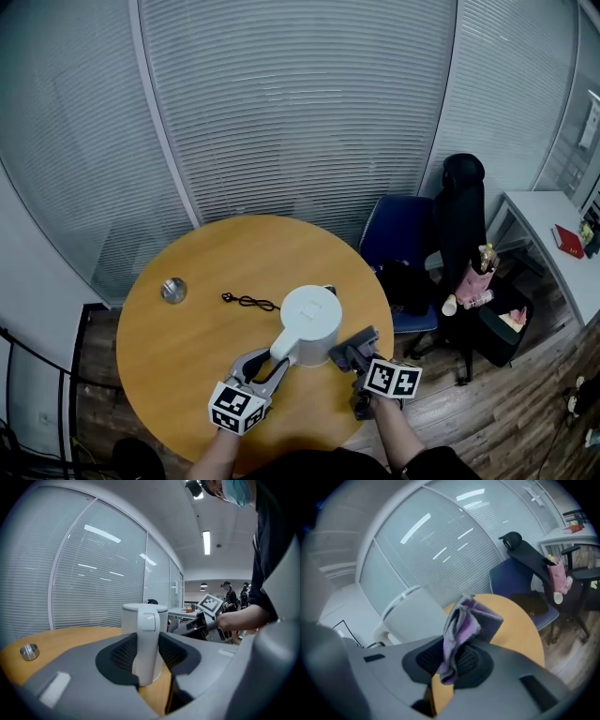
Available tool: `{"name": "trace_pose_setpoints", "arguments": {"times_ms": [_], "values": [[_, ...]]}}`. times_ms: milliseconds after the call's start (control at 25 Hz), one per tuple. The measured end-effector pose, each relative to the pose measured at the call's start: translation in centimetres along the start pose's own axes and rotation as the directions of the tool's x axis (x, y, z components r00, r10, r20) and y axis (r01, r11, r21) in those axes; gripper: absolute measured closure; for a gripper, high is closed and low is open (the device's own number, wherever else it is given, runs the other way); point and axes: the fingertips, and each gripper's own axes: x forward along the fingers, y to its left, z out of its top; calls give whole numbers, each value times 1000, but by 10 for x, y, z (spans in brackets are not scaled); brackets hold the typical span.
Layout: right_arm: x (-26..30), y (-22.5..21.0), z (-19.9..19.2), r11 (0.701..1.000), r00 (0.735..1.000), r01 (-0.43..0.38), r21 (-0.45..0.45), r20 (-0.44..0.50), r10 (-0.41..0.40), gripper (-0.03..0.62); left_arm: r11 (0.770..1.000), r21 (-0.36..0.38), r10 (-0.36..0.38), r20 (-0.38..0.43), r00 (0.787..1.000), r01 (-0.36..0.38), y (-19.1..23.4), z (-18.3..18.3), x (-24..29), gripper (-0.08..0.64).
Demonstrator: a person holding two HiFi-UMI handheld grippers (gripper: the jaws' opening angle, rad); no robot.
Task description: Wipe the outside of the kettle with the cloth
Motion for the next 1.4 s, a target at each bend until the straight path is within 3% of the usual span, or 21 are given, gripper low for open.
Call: {"name": "trace_pose_setpoints", "arguments": {"times_ms": [280,480,680,960,1240,1400], "values": [[-41,31,100,993,972,-40,-112,225,64,538,1000,-9,3,7,1000,-2,-1,0,0,410],[-45,50,128,991,936,-48,-121,341,87,538,1000,-16,4,14,1000,-4,0,0,0,410],[-27,51,109,994,946,-45,-98,317,74,538,1000,-19,6,14,1000,-6,-1,-1,0,410],[3,34,65,996,977,-13,-88,212,32,538,1000,-29,9,23,1000,-8,-1,-1,0,410],[32,-12,7,997,992,79,13,100,-79,538,999,-39,10,30,1000,-9,-1,-1,0,409],[47,-37,-27,988,988,155,17,25,-155,538,999,-42,9,31,999,-7,-2,-2,0,408]]}}
